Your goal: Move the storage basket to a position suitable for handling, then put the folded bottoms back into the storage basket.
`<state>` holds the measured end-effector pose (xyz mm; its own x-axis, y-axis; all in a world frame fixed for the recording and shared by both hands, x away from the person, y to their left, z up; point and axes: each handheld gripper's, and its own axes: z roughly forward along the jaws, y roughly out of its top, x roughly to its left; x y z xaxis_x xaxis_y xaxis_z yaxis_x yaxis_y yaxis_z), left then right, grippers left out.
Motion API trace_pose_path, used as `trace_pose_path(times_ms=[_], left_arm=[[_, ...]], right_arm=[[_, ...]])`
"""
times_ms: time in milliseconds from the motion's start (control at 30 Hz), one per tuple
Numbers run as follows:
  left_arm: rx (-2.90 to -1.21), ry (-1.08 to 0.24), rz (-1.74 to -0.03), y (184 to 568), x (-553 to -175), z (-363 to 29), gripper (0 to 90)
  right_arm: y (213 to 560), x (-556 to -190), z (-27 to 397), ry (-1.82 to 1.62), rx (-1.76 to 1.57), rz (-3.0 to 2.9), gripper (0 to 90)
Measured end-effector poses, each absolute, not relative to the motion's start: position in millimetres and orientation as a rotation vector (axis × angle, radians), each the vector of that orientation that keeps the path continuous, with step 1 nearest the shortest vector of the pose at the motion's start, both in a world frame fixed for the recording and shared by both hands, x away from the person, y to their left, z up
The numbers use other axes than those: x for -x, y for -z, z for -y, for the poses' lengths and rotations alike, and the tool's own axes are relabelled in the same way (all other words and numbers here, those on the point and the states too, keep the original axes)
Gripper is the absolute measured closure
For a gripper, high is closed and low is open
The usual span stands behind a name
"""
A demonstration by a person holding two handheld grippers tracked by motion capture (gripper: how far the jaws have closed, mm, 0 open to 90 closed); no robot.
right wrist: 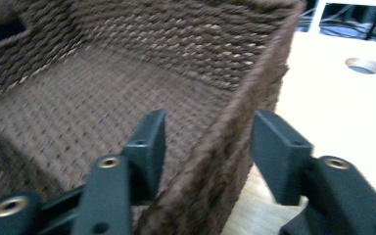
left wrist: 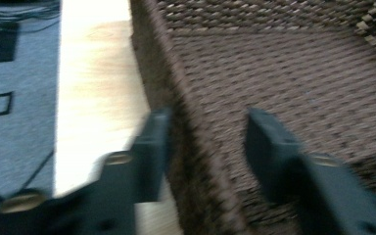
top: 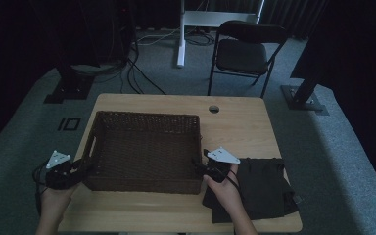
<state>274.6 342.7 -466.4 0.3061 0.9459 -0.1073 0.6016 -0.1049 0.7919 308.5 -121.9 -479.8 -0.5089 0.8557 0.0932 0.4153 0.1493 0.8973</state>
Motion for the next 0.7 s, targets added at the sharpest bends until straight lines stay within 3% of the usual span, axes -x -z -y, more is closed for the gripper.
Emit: trace_pose_path(times_ms=[33, 67, 133, 167, 200, 267, 700], left_arm=[[-1.801, -0.558, -1.39, 465.3, -275.6, -342.0, 37.4], [-1.793, -0.57, -1.402, 463.8, -276.2, -340.6, 37.4], [-1.782, -0.555, -1.401, 460.3, -277.5, -339.2, 23.9], [-1.779, -0.54, -1.397, 458.5, -278.0, -339.1, 20.0], [-1.775, -0.525, -1.391, 456.6, -278.2, -339.1, 13.5], [-1.77, -0.497, -1.37, 451.1, -277.2, -339.8, 7.8], [-1.743, -0.468, -1.278, 431.5, -269.2, -334.5, 7.8]], right_arm=[[479.2, -309.7, 121.6, -1.304, -1.196, -1.999, 35.5], [479.2, -309.7, 121.6, -1.304, -1.196, -1.999, 35.5], [477.0, -312.2, 123.0, -1.316, -1.223, -2.011, 35.6], [476.3, -312.8, 123.5, -1.325, -1.24, -2.01, 32.7], [475.3, -313.0, 123.3, -1.297, -1.211, -2.009, 22.9], [473.2, -312.3, 125.0, -1.335, -1.22, -2.006, 18.4], [455.0, -307.8, 139.4, -1.364, -1.148, -1.988, 11.9]])
